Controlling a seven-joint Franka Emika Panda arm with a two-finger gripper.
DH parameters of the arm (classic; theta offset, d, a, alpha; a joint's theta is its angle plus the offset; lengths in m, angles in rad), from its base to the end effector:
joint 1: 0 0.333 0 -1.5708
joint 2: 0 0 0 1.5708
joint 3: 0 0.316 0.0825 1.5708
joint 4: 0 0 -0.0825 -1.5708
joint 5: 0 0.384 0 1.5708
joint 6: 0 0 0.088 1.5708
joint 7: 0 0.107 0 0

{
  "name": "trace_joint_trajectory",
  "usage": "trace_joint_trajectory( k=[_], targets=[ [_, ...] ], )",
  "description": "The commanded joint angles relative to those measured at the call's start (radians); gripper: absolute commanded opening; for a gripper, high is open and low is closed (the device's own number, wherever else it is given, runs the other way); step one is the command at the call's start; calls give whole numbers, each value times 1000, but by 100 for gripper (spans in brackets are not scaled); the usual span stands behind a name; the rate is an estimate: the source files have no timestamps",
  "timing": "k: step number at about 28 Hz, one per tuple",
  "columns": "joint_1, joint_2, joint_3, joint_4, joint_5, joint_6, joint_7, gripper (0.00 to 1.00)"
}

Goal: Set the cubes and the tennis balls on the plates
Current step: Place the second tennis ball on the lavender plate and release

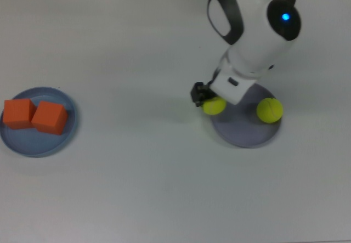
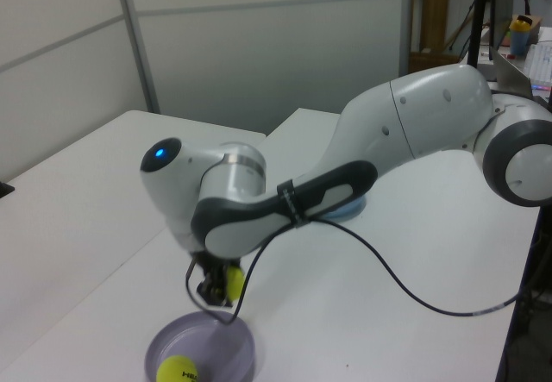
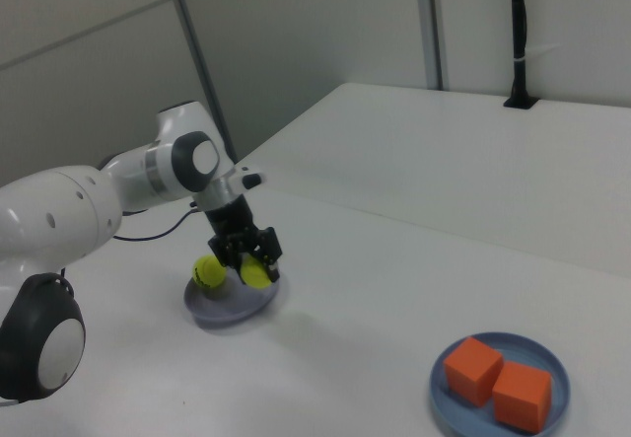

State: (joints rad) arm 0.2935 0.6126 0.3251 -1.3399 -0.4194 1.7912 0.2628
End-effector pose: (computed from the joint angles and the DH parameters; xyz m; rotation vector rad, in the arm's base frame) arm 0.6217 0.3409 0.3753 2.8258 0.6188 -0.0353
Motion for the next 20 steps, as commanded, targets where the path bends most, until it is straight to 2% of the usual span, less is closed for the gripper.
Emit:
trace_joint_trajectory(
  k=[1, 13, 15, 20],
  targets=[
    [38, -1, 0, -45, -19, 57, 51, 100],
    [39, -20, 5, -15, -7, 54, 75, 100],
    [33, -45, 5, -5, 1, 54, 72, 100],
    [-31, -135, -1, -5, 65, 53, 39, 100]
  ],
)
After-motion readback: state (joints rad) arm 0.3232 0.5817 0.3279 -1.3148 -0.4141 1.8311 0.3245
